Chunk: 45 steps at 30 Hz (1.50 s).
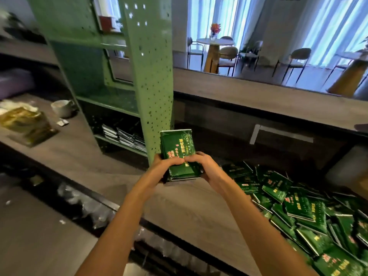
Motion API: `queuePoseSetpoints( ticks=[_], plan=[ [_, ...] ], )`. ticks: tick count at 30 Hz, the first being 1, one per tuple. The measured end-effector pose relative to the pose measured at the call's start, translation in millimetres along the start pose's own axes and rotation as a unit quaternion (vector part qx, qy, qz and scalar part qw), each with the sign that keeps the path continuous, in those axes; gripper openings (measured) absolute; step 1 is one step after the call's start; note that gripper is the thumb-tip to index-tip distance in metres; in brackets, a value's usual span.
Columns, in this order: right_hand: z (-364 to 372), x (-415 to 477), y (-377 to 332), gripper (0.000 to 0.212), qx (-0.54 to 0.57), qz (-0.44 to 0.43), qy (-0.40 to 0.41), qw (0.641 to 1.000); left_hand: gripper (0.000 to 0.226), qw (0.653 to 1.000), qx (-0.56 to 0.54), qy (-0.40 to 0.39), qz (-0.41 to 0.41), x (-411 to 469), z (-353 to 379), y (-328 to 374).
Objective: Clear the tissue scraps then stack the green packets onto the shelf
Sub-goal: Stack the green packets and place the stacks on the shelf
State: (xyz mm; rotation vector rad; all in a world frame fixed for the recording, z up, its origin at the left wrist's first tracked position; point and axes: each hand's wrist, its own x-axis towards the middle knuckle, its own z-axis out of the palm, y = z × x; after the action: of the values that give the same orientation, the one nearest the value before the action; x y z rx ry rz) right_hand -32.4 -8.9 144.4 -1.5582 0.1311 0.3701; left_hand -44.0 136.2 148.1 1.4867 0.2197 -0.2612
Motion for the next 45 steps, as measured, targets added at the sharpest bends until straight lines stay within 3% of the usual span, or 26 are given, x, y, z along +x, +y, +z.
queuePoseSetpoints(
  ticks=[3, 4, 6, 8, 12, 17, 19, 25, 35, 41, 45],
  plan=[
    [35, 16, -1, 0.021, -0.022, -0.005, -0.051, 0.998, 0.081, 0.998, -0.039, 0.039, -0.028, -6, -40, 4],
    [47, 22, -2, 0.019, -0.027, -0.007, -0.066, 0.997, 0.075, 0.998, -0.044, 0.041, -0.028, -7, -54, 6],
    [71, 33, -5, 0.024, -0.028, -0.008, -0.085, 0.996, 0.033, 0.998, -0.051, 0.042, -0.015, -8, -80, 13],
    [94, 45, -14, 0.027, -0.026, -0.016, -0.086, 0.996, 0.01, 0.996, -0.072, 0.056, -0.003, -4, -106, 22],
    [125, 71, -35, 0.018, 0.006, -0.086, 0.022, 0.996, 0.03, 0.994, -0.089, 0.056, 0.015, 18, -156, 51],
    [148, 107, -59, 0.018, -0.017, -0.182, 0.199, 0.963, 0.036, 0.996, -0.059, 0.043, 0.048, 56, -199, 95],
    [155, 118, -67, 0.013, -0.017, -0.199, 0.26, 0.945, 0.027, 0.997, -0.043, 0.018, 0.054, 72, -209, 113],
    [157, 139, -85, 0.009, -0.005, -0.225, 0.334, 0.915, 0.005, 0.997, -0.004, -0.063, 0.055, 121, -200, 167],
    [156, 139, -86, 0.022, -0.003, -0.232, 0.325, 0.917, 0.011, 0.977, 0.024, -0.209, -0.028, 172, -178, 181],
    [157, 141, -86, 0.02, -0.006, -0.231, 0.336, 0.913, 0.009, 0.968, 0.08, -0.236, -0.029, 174, -164, 180],
    [158, 142, -86, 0.02, 0.0, -0.23, 0.343, 0.911, 0.019, 0.966, 0.11, -0.232, -0.027, 171, -158, 179]
  ],
)
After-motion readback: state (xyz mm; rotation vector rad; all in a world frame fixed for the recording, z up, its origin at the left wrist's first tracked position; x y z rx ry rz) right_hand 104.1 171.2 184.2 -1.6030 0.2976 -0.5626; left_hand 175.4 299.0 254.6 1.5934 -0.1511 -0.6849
